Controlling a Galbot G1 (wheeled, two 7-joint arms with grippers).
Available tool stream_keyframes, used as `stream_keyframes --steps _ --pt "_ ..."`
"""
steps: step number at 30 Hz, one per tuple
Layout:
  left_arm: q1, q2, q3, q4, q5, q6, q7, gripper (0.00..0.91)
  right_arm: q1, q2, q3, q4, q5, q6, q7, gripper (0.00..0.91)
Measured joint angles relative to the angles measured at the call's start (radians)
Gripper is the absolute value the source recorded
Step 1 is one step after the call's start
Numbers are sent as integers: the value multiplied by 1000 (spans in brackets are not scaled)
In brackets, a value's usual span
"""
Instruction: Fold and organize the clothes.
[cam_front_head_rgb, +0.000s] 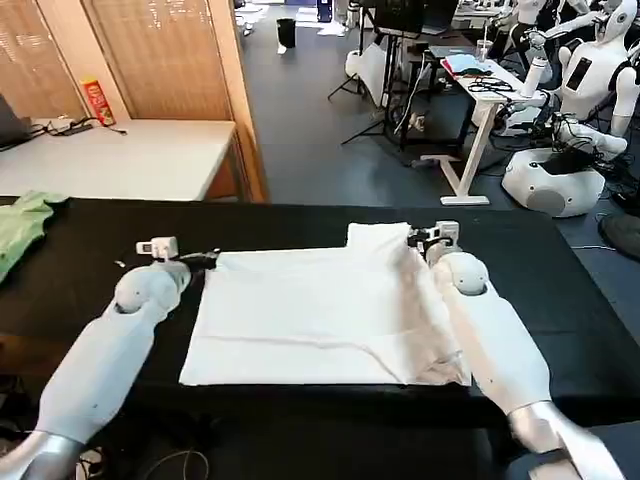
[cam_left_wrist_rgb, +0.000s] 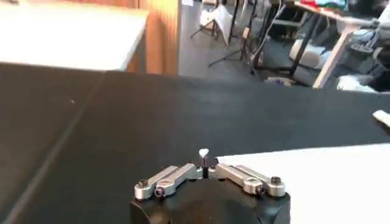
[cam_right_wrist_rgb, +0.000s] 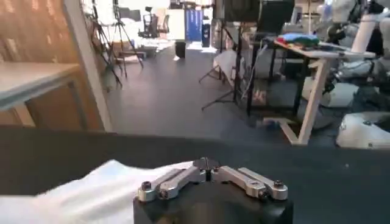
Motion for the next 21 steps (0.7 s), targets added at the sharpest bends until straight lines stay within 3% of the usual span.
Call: stream_keyframes --steps 13,19,20,21 --pt "326 163 -173 -369 -18 4 -7 10 -334 -142 83 374 25 -111 75 0" --pt "443 178 -220 -459 8 -4 -7 10 -421 -156 84 455 12 -117 31 0" --pt "452 176 -220 -461 13 -5 -7 10 -422 -156 79 456 11 -116 21 107" --pt "458 173 -220 -463 16 -6 -6 10 -422 -155 74 457 4 -115 11 878"
